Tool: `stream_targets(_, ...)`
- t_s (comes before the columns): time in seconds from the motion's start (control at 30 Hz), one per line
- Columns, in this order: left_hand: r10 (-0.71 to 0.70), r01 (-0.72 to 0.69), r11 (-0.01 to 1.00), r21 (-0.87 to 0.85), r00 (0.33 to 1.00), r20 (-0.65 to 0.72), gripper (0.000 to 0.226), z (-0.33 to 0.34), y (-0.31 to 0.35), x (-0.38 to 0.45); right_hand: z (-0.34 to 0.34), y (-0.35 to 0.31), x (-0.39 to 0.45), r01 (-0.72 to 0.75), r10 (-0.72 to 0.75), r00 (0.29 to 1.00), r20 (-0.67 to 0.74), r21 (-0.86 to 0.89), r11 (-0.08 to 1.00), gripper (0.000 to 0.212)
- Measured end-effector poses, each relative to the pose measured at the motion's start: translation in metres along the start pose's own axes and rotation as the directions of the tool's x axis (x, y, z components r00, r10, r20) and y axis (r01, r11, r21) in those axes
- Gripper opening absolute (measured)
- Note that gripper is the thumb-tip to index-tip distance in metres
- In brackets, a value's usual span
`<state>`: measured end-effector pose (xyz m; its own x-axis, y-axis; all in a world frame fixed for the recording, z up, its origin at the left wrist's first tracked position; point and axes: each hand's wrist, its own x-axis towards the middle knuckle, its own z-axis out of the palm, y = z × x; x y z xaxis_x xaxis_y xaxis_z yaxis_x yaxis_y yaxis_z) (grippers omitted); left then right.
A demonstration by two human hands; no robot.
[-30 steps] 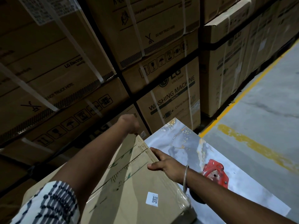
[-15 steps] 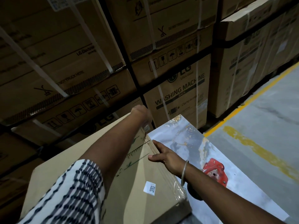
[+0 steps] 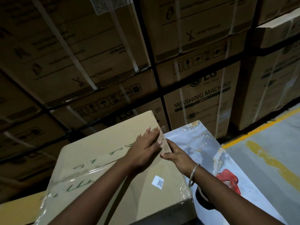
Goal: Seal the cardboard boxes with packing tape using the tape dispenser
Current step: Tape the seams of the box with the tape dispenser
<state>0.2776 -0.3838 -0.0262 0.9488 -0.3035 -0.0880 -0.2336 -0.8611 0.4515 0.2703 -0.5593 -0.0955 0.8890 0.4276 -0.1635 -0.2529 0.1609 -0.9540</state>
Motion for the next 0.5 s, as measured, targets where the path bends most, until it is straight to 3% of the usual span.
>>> stream_targets(0.13,0.023,-0.03,0.982,0.184,0.999,0.043,0.063,0.005,-0.018,-0.049,0.0,-0.002,0.001,-0.011,0.011,1.0,0.006,0.024,1.0,0.05)
stream_targets(0.33,-0.119,0.117,0.975,0.191,0.993,-0.001,0.057,0.002,-0.034,-0.1,0.0,-0.007,0.002,-0.008,0.009,1.0,0.029,-0.044,0.999,0.049)
stream_targets(0.43,-0.176,0.182,0.971,0.154,0.983,-0.051,0.054,-0.001,-0.043,-0.118,-0.001,-0.011,-0.003,0.036,-0.031,0.999,0.03,-0.172,0.984,0.066)
stream_targets(0.5,-0.213,0.221,0.966,0.131,0.974,-0.075,0.056,-0.002,-0.044,-0.126,-0.001,-0.023,-0.006,0.112,-0.105,0.994,0.041,-0.425,0.898,0.077)
